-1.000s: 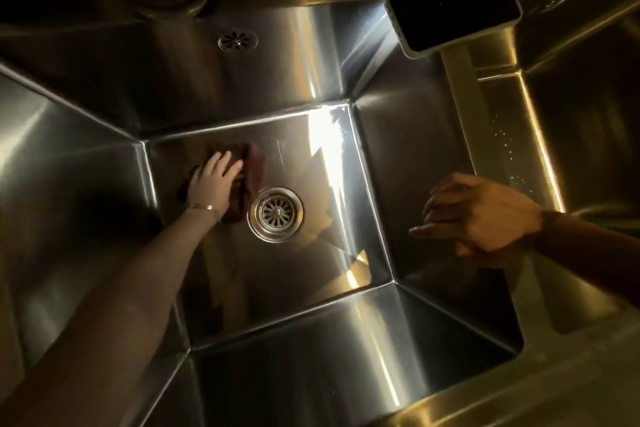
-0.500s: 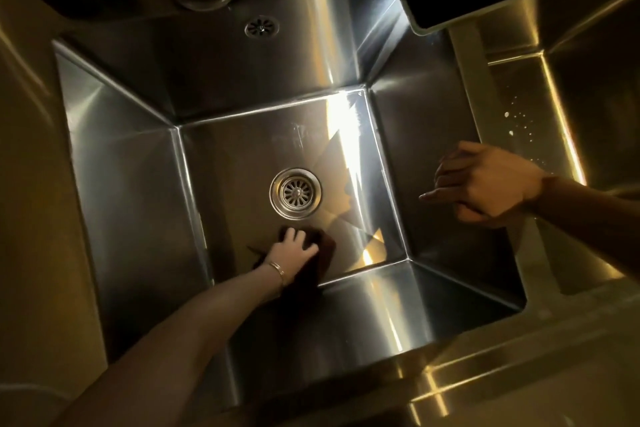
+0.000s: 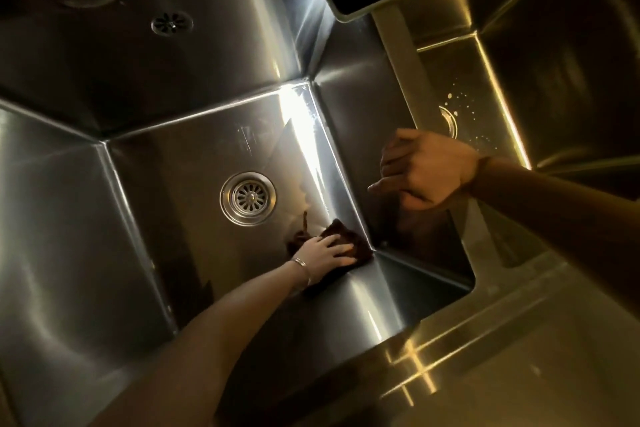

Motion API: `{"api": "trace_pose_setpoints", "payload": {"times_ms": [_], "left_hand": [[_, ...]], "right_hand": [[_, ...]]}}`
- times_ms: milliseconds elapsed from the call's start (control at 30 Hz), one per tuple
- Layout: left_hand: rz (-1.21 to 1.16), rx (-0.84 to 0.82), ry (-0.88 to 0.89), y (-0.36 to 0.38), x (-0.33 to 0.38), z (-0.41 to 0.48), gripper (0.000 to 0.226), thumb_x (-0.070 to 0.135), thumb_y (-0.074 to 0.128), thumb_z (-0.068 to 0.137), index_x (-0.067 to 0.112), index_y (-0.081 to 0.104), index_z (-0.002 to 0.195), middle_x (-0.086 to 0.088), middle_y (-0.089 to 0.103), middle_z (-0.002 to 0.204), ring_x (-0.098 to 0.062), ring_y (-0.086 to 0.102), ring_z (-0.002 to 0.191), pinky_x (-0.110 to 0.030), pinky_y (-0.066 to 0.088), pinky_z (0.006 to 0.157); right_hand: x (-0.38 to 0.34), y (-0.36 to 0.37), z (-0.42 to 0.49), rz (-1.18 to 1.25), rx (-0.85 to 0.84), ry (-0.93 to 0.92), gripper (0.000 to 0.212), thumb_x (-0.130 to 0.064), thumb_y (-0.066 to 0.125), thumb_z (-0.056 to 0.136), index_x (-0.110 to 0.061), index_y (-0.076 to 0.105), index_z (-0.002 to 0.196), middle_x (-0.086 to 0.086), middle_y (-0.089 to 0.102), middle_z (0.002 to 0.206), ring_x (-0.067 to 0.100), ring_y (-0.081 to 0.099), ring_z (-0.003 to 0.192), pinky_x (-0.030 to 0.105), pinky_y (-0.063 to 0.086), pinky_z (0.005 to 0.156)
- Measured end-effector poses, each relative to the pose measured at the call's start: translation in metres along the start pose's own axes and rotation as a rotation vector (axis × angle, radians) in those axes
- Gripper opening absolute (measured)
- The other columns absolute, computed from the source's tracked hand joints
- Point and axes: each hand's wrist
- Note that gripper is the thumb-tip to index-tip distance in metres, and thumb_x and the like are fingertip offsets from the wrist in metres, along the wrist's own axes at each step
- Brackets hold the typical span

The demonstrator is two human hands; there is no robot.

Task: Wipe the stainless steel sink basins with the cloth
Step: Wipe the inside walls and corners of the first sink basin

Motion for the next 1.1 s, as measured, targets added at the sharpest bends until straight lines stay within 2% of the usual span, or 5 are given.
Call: {"api": "trace_pose_setpoints", "payload": {"times_ms": [233, 400, 533, 733, 1100], "left_hand": [[-0.09, -0.107, -0.046, 0.03, -0.021, -0.078, 0.074, 0.001, 0.05, 0.088, 0.038, 0.021, 0.145, 0.007, 0.013, 0.157, -0.025, 0.009, 0.145, -0.043, 0.036, 0.106], [-0.349, -0.119, -0.192, 0.01, -0.014, -0.135, 0.072, -0.007, 0.042, 0.082, 0.039, 0.04, 0.137, 0.013, 0.03, 0.151, -0.021, 0.037, 0.134, -0.037, 0.043, 0.098], [-0.518, -0.021, -0.165, -0.033, 0.01, -0.166, 0.065, -0.007, 0.044, 0.08, 0.031, 0.05, 0.132, 0.008, 0.036, 0.148, -0.021, 0.041, 0.131, -0.033, 0.035, 0.107], [-0.452, 0.131, -0.02, -0.112, 0.059, -0.201, 0.059, -0.002, 0.044, 0.085, 0.03, 0.049, 0.133, 0.007, 0.031, 0.15, -0.022, 0.044, 0.128, -0.037, 0.042, 0.102], [-0.329, 0.425, -0.034, -0.183, 0.109, -0.205, 0.049, 0.002, 0.048, 0.089, 0.023, 0.051, 0.133, 0.002, 0.029, 0.151, -0.021, 0.037, 0.132, -0.037, 0.037, 0.105]], "right_hand": [[-0.004, -0.007, -0.001, -0.041, -0.146, 0.06, 0.05, -0.036, 0.029, 0.082, -0.016, 0.075, 0.079, -0.003, 0.07, 0.075, 0.02, 0.066, 0.083, 0.03, 0.03, 0.089], [-0.009, -0.015, 0.003, -0.054, -0.134, 0.027, 0.04, -0.031, 0.039, 0.08, -0.015, 0.075, 0.09, 0.002, 0.07, 0.07, 0.022, 0.068, 0.073, 0.034, 0.032, 0.083], [-0.018, -0.016, 0.004, -0.1, -0.324, 0.186, 0.046, -0.032, 0.046, 0.091, -0.024, 0.049, 0.136, 0.004, 0.063, 0.121, 0.023, 0.049, 0.122, 0.037, 0.028, 0.103], [-0.078, -0.059, -0.02, -0.073, 0.151, 0.36, 0.047, -0.014, 0.079, 0.065, -0.013, 0.069, 0.111, 0.011, 0.069, 0.106, 0.031, 0.063, 0.104, 0.045, 0.049, 0.088], [-0.185, -0.085, -0.152, 0.019, 0.244, 0.796, 0.049, -0.006, 0.089, 0.049, -0.019, 0.074, 0.095, 0.007, 0.07, 0.099, 0.028, 0.068, 0.091, 0.043, 0.058, 0.072]]}}
Point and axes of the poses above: each hand's wrist, its own z-axis towards the middle knuckle, its own y-axis out of the palm, x = y × z
